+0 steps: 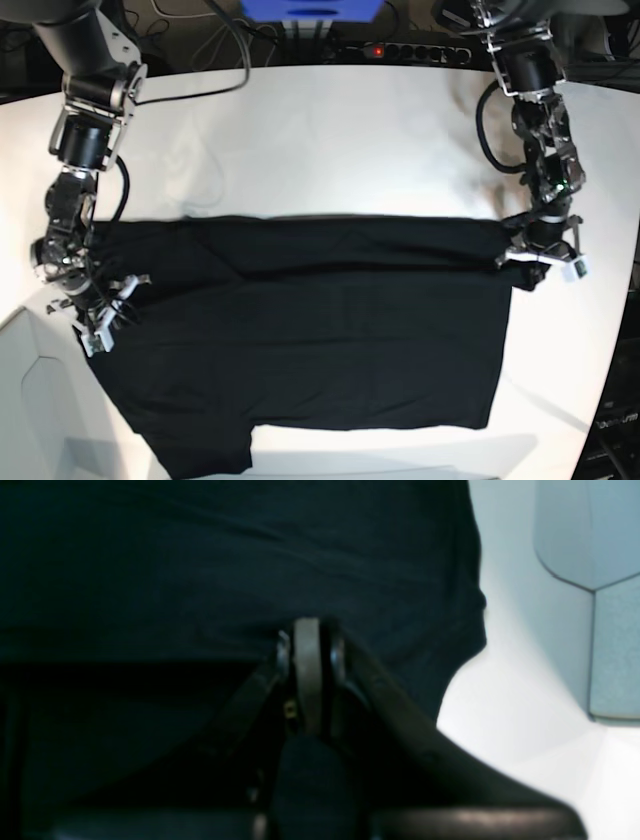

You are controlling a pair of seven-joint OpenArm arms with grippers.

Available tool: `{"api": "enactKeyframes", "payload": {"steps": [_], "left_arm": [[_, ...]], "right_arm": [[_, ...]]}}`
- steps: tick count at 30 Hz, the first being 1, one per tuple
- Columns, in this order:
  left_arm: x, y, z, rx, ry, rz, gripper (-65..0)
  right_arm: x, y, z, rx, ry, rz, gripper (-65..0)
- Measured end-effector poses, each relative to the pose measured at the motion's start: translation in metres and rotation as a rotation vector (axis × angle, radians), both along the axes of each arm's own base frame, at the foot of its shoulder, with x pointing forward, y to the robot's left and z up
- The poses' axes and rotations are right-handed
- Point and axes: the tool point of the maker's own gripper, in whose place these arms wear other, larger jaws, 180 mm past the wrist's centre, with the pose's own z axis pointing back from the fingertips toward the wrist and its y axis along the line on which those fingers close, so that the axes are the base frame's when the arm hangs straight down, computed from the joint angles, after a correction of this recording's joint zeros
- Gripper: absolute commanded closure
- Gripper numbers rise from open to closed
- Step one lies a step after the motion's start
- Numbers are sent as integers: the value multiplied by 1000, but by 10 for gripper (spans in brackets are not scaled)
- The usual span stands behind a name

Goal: Fold the T-shirt properly
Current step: 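Drag the held shoulder edge across the shirt toward the hem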

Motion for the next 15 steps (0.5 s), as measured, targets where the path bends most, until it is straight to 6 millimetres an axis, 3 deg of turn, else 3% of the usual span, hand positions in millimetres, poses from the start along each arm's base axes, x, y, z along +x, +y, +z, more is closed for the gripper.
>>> {"api": "enactKeyframes", "payload": {"steps": [4,8,10,12,15], "left_arm": [[5,-12,-4,8,17,-43,0],[11,-11,4,14,-5,-44,-1],[11,-12,3,13,-2,-45,-9],[11,-9,0,8,8,-37,-70],[13,-5,-7,-4,26,-22,-215]], "right_arm": [[0,1,-1,2,2,1,0],[-1,1,-2,0,7,0,0],[-1,0,-1,-1,6,0,-35],[-1,-2,-1,-3,7,-4,-111],[-2,-3,-1,-6,8,-5,-235]]}}
